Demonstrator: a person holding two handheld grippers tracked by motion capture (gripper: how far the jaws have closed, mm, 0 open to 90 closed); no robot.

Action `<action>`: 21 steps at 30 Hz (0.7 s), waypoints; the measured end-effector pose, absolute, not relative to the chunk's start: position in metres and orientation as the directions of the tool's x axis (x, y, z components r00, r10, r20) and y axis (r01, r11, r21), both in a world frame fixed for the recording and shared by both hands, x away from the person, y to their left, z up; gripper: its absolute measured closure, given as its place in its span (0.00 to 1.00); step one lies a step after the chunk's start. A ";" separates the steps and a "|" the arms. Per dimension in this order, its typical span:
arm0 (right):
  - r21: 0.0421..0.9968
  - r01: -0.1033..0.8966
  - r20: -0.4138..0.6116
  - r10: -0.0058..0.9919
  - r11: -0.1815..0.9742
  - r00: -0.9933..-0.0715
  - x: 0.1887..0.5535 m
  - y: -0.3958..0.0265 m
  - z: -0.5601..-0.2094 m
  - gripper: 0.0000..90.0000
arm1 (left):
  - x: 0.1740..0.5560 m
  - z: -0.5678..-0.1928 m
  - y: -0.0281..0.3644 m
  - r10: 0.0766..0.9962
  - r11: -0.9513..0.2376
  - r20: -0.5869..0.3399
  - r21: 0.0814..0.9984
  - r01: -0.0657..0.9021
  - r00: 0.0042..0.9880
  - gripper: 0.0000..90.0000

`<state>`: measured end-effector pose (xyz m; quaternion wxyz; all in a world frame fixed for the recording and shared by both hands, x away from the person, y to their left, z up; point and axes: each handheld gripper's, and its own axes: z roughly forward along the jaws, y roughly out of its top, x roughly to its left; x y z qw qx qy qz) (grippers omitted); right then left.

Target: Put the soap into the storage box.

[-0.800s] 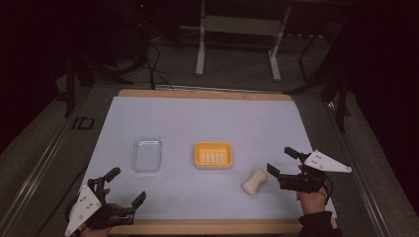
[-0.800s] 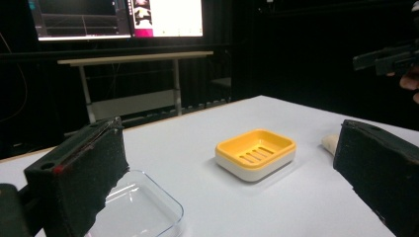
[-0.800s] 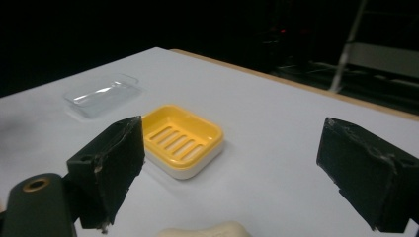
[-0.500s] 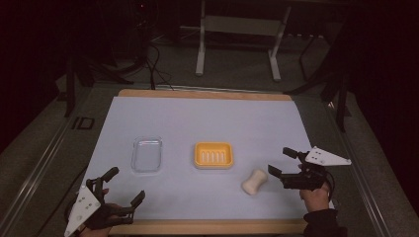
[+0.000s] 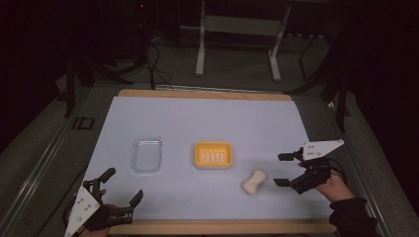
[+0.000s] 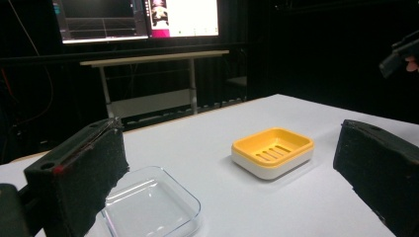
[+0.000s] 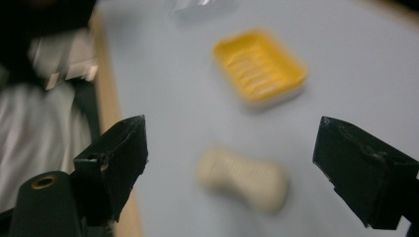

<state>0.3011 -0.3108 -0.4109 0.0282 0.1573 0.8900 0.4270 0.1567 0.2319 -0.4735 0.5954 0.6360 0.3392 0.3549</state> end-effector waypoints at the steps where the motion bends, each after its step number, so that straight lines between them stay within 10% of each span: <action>1: 0.769 0.256 0.084 0.304 0.586 -0.949 0.301 -0.311 -0.411 0.16 | 0.156 -0.474 0.232 0.855 -0.062 0.049 0.998 0.008 0.516 0.00; 21: 0.274 0.255 0.182 0.211 0.927 -0.961 0.317 -0.281 -0.439 0.15 | 0.153 -0.477 0.234 0.857 -0.079 0.052 0.996 0.031 0.512 0.00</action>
